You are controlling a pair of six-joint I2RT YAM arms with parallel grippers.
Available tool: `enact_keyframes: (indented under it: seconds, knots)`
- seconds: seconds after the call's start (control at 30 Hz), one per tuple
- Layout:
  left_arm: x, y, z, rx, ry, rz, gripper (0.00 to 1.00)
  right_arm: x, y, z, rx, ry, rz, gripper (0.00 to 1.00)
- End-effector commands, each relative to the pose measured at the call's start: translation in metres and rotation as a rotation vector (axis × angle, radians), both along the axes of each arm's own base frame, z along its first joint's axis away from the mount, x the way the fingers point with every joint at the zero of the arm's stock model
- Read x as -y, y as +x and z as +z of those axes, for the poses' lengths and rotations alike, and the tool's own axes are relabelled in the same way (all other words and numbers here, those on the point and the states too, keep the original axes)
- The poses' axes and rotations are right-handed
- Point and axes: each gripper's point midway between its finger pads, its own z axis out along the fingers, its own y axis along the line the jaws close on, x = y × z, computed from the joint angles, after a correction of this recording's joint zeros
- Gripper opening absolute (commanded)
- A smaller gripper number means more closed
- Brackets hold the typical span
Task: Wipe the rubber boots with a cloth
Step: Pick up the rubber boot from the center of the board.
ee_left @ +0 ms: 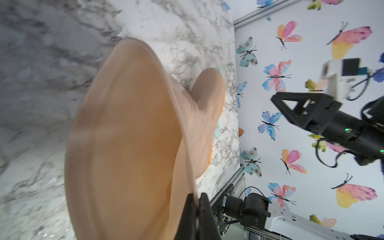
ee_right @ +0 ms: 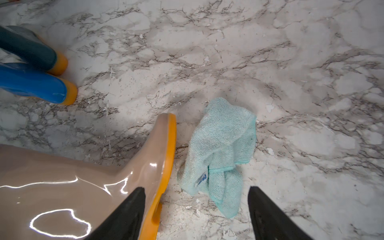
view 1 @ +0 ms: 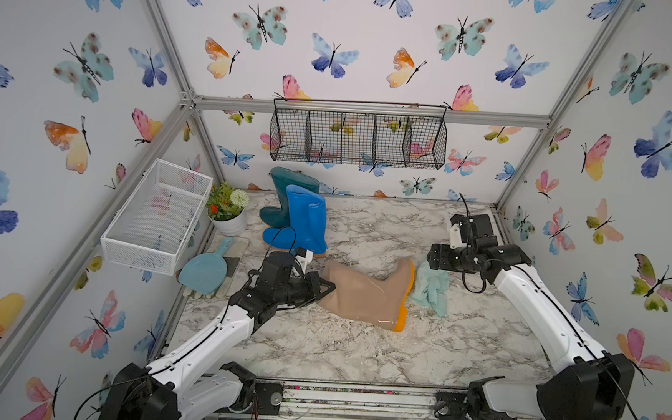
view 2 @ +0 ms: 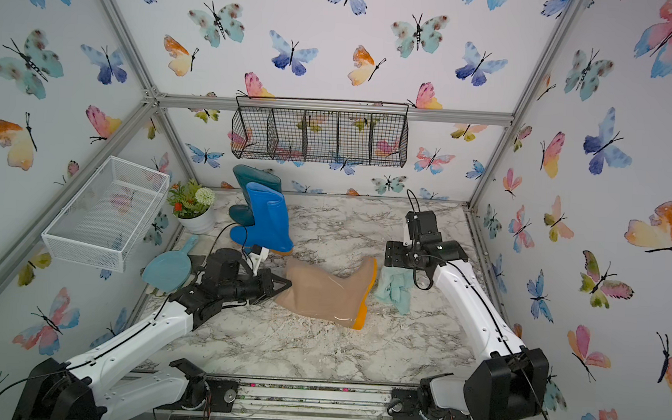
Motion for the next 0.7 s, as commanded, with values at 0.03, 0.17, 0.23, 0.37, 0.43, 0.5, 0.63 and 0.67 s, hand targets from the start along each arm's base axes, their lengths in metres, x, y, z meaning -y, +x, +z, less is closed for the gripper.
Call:
enact_keyframes:
  seconds: [0.03, 0.17, 0.23, 0.37, 0.43, 0.5, 0.63, 0.67]
  knots:
    - [0.026, 0.007, 0.058, 0.118, -0.033, -0.056, 0.00, -0.029, -0.027, -0.017, -0.028, 0.221, 0.060, 0.78]
    - [0.046, 0.002, 0.097, 0.185, -0.058, -0.089, 0.00, -0.040, -0.039, -0.016, -0.031, 0.315, 0.081, 0.69]
    - [0.053, -0.004, 0.114, 0.216, -0.080, -0.113, 0.00, -0.043, -0.041, -0.007, -0.013, 0.339, 0.095, 0.62]
    - [0.054, -0.003, 0.136, 0.247, -0.099, -0.070, 0.00, -0.064, -0.046, 0.007, -0.031, 0.425, 0.175, 0.56]
    - [0.053, -0.005, 0.145, 0.256, -0.112, -0.044, 0.00, -0.081, -0.051, 0.013, -0.044, 0.437, 0.223, 0.54]
    - [0.051, -0.008, 0.152, 0.275, -0.118, -0.012, 0.00, -0.106, -0.059, 0.022, -0.031, 0.417, 0.296, 0.52]
    - [0.044, -0.011, 0.151, 0.283, -0.087, 0.080, 0.00, -0.160, -0.086, 0.042, 0.018, 0.391, 0.482, 0.53]
    - [0.039, -0.011, 0.147, 0.277, -0.068, 0.121, 0.00, -0.171, -0.096, 0.045, 0.046, 0.368, 0.522, 0.54]
